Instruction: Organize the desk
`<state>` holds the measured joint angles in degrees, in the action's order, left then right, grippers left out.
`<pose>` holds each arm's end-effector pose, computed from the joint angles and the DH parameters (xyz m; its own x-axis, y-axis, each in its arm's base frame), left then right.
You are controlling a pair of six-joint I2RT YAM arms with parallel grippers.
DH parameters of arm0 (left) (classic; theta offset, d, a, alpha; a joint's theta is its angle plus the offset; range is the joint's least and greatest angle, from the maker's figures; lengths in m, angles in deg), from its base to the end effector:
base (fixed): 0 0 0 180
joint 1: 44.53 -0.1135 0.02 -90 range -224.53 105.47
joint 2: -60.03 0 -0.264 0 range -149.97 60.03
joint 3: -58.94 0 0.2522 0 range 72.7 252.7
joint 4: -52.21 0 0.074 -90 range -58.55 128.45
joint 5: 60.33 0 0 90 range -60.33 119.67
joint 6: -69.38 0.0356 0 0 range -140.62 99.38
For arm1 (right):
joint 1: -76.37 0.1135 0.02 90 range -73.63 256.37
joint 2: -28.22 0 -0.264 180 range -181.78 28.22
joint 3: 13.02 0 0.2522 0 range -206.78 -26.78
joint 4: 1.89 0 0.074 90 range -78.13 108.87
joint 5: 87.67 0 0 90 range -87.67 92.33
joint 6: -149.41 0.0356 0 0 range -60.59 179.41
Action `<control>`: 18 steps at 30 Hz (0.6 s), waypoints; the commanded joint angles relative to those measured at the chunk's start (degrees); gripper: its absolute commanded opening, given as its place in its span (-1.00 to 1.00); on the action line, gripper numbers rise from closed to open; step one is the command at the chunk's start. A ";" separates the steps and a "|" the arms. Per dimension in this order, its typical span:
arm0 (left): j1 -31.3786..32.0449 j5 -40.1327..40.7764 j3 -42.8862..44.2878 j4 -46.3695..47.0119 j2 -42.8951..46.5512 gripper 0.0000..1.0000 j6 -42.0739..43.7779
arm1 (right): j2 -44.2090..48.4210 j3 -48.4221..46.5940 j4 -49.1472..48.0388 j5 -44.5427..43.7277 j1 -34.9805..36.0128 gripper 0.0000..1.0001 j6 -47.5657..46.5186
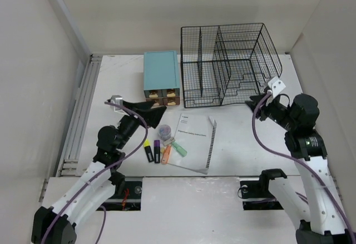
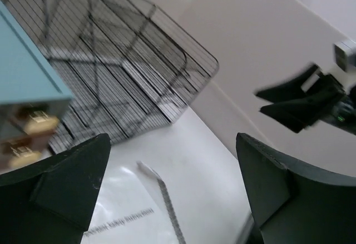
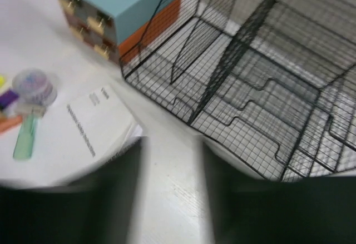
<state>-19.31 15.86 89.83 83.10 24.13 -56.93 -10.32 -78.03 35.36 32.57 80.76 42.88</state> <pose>0.1367 -0.0738 0.2937 -0.0419 -0.6159 -0.7867 0.7238 0.5241 -0.4488 0.1404 0.0288 0.3708 -0.0196 -0.2480 -0.9686 -0.5894 0.7854 -0.1892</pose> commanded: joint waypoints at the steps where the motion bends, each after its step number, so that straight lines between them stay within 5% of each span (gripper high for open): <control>1: 1.76 -9.56 -2.35 9.32 -1.71 0.88 -10.34 | -2.93 -0.26 4.52 9.81 -0.52 0.60 -3.05; 2: 2.47 -10.97 -2.36 9.32 -2.76 0.73 -10.35 | -3.72 -0.87 5.94 12.45 -0.52 1.00 -4.98; 5: 6.94 -10.99 -1.83 3.71 -6.11 0.32 -8.07 | -6.62 -0.88 8.07 21.33 -0.52 1.00 -6.14; 6: 8.35 -9.50 -1.83 1.70 -6.11 -0.05 -7.46 | -7.76 -0.01 8.07 22.83 -0.52 1.00 -5.36; 8: 13.53 -3.89 -2.62 -1.73 -7.69 -0.23 -4.48 | -9.08 0.53 5.19 24.69 -0.52 1.00 -3.87; 9: 15.37 -1.95 -2.62 -2.62 -8.22 -0.32 -3.33 | -9.96 1.84 3.60 24.69 -0.52 0.72 0.76; 12: 22.67 4.73 -0.09 -7.01 -12.16 -0.36 2.20 | -15.67 3.16 0.27 23.38 -0.52 0.47 5.44; 14: 26.79 10.16 1.41 -10.44 -16.45 -0.33 3.79 | -20.05 5.71 -2.38 21.11 -0.52 0.51 8.79; 18: 29.89 16.08 3.18 -11.33 -24.12 -0.04 6.52 | -27.71 10.80 -9.84 17.33 0.53 0.46 10.90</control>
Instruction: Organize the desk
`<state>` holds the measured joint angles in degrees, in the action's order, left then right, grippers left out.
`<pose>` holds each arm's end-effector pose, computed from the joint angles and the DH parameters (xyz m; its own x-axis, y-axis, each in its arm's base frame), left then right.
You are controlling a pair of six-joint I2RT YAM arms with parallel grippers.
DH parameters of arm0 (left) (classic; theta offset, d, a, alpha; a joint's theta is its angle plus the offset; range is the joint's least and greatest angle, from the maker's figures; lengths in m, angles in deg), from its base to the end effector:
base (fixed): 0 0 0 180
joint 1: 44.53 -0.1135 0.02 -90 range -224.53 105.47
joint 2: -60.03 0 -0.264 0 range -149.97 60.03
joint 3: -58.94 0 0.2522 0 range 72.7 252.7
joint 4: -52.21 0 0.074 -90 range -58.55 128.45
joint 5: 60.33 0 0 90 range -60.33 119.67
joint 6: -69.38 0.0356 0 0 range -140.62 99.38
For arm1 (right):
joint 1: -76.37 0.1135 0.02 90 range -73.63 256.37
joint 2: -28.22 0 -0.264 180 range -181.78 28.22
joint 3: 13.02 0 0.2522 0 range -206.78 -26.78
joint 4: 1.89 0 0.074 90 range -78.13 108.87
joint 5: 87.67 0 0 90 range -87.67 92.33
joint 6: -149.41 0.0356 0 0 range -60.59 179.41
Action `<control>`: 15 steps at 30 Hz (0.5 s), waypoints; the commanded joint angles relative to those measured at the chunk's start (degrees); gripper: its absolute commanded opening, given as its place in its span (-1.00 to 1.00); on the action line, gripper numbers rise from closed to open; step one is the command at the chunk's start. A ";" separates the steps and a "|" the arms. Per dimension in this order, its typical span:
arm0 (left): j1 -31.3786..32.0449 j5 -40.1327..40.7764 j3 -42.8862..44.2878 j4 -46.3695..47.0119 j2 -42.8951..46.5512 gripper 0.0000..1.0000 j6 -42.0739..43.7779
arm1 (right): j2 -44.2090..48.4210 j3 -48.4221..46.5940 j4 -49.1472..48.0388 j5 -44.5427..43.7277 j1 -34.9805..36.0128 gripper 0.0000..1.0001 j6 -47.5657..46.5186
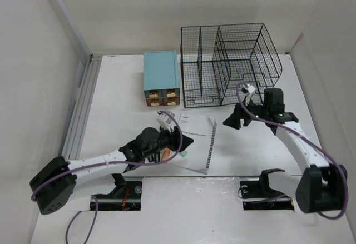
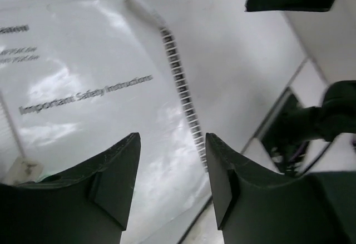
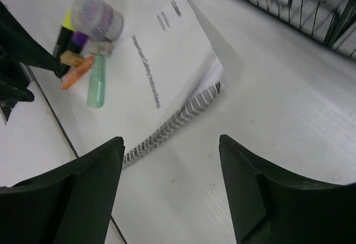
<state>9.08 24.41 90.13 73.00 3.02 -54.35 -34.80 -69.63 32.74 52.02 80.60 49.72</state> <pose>0.1233 -0.1728 0.2155 -0.5185 -0.2285 -0.8240 0.6828 0.4694 -0.5598 0.2214 0.0436 0.2569 -0.5409 -0.1492 -0.8278 -0.7227 0.5860 0.3666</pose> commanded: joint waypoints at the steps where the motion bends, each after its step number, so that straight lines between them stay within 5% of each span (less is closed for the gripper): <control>1: 1.50 8.59 2.87 -1.23 -4.41 -0.04 5.07 | -4.90 3.12 -9.68 -2.14 1.39 0.50 4.59; 2: 1.50 11.21 3.39 0.16 -5.64 -0.01 5.08 | -8.31 3.12 -10.57 -3.01 1.92 0.75 4.60; 7: 1.50 14.22 2.17 7.28 -12.50 0.16 7.89 | -15.98 3.03 -15.40 -7.67 5.52 1.00 8.28; 15: -0.96 12.21 3.22 15.99 -25.24 0.21 9.48 | -23.45 3.56 -22.96 -11.55 10.45 1.00 14.18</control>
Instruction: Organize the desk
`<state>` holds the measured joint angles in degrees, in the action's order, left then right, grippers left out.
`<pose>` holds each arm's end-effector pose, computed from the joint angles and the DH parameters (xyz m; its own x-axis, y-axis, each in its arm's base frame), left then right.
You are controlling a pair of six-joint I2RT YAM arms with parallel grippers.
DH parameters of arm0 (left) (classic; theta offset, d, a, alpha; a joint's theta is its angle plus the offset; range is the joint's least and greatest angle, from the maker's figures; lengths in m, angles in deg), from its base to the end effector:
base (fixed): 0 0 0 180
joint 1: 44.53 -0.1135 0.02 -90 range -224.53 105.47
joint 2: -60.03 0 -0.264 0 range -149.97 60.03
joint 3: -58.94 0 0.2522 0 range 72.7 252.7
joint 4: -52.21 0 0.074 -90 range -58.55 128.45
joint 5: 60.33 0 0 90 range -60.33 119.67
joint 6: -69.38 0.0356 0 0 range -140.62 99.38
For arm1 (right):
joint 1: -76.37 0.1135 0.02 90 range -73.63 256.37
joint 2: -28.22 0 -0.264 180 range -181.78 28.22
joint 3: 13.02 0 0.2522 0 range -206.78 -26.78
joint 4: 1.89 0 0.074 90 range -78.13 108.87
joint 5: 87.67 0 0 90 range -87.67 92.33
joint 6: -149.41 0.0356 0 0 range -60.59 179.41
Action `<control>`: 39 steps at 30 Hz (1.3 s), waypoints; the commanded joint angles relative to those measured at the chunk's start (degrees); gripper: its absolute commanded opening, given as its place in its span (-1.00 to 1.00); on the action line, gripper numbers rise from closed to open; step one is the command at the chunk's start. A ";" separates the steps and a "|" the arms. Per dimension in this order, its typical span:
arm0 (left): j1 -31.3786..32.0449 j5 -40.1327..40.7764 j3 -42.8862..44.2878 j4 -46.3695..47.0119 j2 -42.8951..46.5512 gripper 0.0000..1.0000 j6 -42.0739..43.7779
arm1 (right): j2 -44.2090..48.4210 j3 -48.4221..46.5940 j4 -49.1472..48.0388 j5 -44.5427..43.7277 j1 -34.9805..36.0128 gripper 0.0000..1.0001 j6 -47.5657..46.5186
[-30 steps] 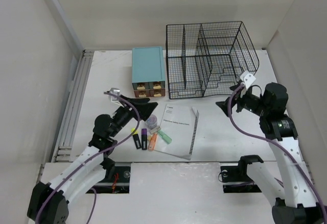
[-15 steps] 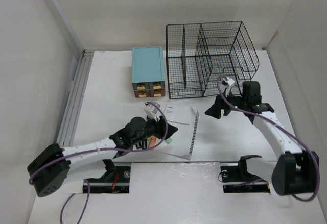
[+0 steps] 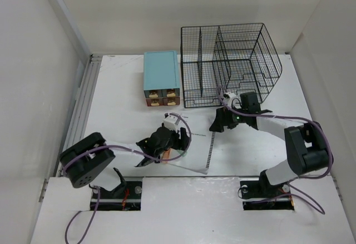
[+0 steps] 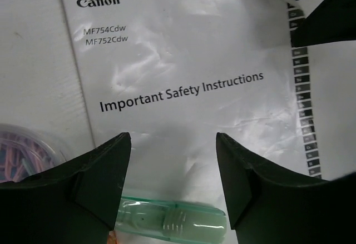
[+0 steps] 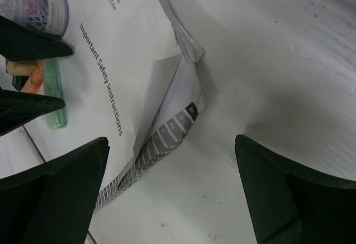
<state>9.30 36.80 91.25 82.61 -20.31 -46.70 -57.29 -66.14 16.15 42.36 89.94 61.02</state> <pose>0.1503 -0.1980 0.1531 -0.4820 -0.0798 -0.8725 0.5782 0.7192 -0.3852 0.2637 0.0872 0.1635 -0.7653 -0.1626 -0.6228 -0.5567 0.6530 0.5135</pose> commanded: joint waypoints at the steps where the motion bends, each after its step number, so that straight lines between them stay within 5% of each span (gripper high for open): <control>1: -1.87 -0.19 2.11 7.42 -2.80 0.21 1.83 | -2.27 0.07 -6.38 -1.89 1.90 1.00 3.49; 11: -3.02 -1.34 5.80 9.01 -11.24 0.01 1.83 | -8.43 0.07 -8.76 4.18 7.35 1.00 4.63; 13: -3.02 -2.92 6.42 9.53 -13.17 -0.07 1.83 | -10.37 -0.55 -8.76 6.36 8.58 0.82 4.02; 17: -3.02 -5.46 7.03 10.59 -16.43 -0.16 1.21 | -12.13 -1.87 -8.76 9.53 9.73 0.10 3.49; 18: -3.02 -5.47 7.55 11.29 -17.04 -0.16 1.21 | -12.13 -1.87 -8.76 9.54 9.73 -0.33 2.88; 19: -3.02 -6.25 7.56 11.99 -17.83 -0.16 1.21 | -10.83 -1.87 -8.76 9.54 9.73 -0.54 2.88; 22: -3.02 -6.78 7.56 12.62 -18.37 -0.16 0.69 | -6.88 -2.39 -8.76 8.76 9.73 -1.00 2.26; 28: -4.16 -7.31 9.76 5.07 -11.00 0.58 3.67 | 4.73 -3.71 -5.26 3.40 9.73 -1.00 -1.33; 33: -6.18 -9.24 12.91 -5.90 1.03 0.66 4.90 | 14.04 -12.84 4.85 -11.61 11.66 -1.00 -10.56; 39: -7.42 -10.56 14.59 -12.16 9.92 0.63 5.43 | 12.66 -30.65 16.81 -27.63 15.44 -1.00 -17.16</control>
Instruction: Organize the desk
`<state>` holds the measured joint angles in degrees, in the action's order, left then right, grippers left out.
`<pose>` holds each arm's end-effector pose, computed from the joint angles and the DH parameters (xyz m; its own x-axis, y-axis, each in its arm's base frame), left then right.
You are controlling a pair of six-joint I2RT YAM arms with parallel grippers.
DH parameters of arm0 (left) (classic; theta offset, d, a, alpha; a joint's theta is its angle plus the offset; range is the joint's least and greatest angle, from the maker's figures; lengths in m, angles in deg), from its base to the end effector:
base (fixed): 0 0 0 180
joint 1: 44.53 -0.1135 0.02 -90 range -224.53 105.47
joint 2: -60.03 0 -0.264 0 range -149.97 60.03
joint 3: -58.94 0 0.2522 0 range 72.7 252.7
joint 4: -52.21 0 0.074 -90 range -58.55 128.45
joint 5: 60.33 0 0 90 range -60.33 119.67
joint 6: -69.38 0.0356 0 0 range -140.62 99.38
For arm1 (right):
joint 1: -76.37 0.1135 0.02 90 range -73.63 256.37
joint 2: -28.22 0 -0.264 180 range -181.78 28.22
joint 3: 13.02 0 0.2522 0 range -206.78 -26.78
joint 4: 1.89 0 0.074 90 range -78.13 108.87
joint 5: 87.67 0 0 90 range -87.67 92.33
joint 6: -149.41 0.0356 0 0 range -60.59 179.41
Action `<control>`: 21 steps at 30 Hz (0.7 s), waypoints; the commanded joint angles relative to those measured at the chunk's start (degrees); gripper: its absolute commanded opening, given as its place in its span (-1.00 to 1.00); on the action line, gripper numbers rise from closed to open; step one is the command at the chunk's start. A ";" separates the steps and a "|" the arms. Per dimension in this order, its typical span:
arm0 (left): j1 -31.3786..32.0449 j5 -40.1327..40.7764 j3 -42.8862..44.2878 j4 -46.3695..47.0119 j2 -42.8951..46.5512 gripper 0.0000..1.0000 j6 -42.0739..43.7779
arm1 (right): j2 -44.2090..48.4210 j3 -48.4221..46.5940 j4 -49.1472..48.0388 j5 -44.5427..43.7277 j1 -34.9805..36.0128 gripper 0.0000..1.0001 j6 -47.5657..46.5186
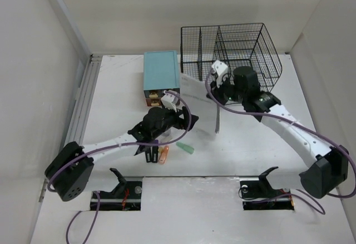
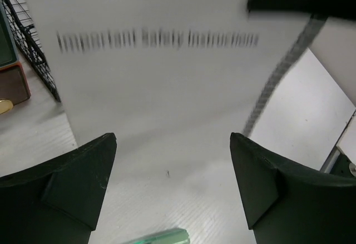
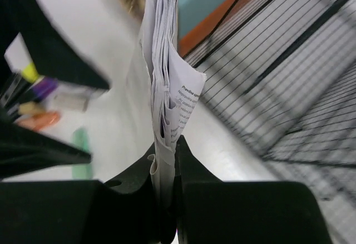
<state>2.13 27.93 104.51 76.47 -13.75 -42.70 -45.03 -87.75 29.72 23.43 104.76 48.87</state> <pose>0.1899 -0.2028 0.2402 -0.3249 -0.2032 -0.9237 0.6751 0.6341 -0.3769 0.2479 0.1486 0.3190 -0.3029 -0.3577 -0.8834 -0.7862 0.6177 0.0194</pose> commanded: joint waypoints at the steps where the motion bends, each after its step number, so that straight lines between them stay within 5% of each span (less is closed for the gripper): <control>1: -0.86 -1.69 1.32 -6.90 5.38 0.61 1.43 | -0.56 -11.08 3.25 -10.02 1.23 -1.00 -5.01; 11: -1.92 -1.69 -2.46 -9.63 12.77 0.46 -0.15 | -9.17 -32.43 2.11 -31.27 3.70 -1.00 -6.15; 16: -1.92 -1.69 -3.60 -10.25 15.24 0.37 -0.77 | -12.61 -36.32 -4.57 -49.02 3.08 -1.00 -6.15; 21: -1.92 -1.16 -4.83 -11.30 16.91 0.32 -1.29 | -12.00 -36.85 -6.51 -53.27 1.94 -1.00 -5.63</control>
<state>0.36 26.90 100.60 64.78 1.14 -43.49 -58.93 -120.58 30.92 -21.72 107.27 43.23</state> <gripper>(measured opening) 0.665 0.122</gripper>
